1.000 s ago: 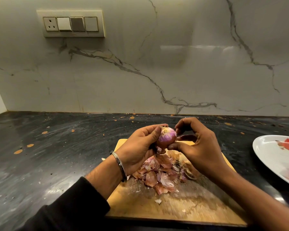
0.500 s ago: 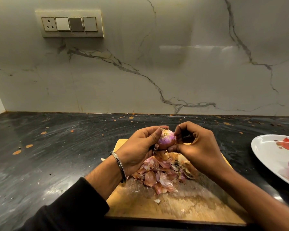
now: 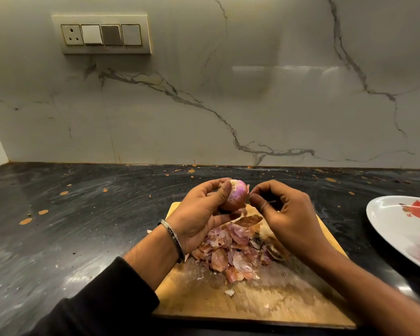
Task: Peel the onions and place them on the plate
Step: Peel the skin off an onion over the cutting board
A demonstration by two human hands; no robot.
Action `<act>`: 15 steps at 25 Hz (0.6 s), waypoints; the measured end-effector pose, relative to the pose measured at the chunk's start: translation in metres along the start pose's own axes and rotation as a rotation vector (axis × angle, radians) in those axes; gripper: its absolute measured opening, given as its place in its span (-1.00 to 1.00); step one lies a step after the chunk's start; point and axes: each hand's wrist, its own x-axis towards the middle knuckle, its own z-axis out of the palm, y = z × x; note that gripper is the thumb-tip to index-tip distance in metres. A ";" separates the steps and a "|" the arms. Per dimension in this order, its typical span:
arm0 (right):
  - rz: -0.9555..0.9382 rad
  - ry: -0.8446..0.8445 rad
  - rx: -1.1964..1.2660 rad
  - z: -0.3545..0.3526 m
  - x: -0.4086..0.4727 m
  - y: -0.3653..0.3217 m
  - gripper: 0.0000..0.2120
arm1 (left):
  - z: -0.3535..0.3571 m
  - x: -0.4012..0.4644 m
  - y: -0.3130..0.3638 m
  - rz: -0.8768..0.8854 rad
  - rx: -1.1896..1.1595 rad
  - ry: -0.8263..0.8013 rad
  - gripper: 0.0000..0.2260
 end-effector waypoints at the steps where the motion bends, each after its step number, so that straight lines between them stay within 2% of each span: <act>1: 0.029 -0.029 0.028 0.002 -0.001 -0.003 -0.86 | 0.000 0.000 -0.001 -0.001 0.007 -0.004 -0.53; 3: 0.064 -0.068 0.057 0.005 -0.002 -0.004 -0.66 | 0.000 0.000 -0.003 -0.002 0.013 -0.010 -0.52; 4: 0.066 -0.073 0.042 0.005 -0.002 -0.004 -0.61 | 0.001 -0.001 -0.004 -0.003 0.014 -0.009 -0.50; 7: 0.058 -0.060 -0.039 0.007 -0.002 0.000 -0.62 | 0.000 0.000 -0.004 -0.005 0.043 0.002 -0.46; 11: 0.065 -0.050 -0.012 0.003 -0.001 0.001 -0.60 | -0.002 0.001 -0.004 0.052 0.393 0.068 -0.35; 15: 0.053 -0.039 0.005 0.001 -0.001 0.003 -0.67 | 0.000 0.000 -0.004 0.045 0.332 0.046 -0.47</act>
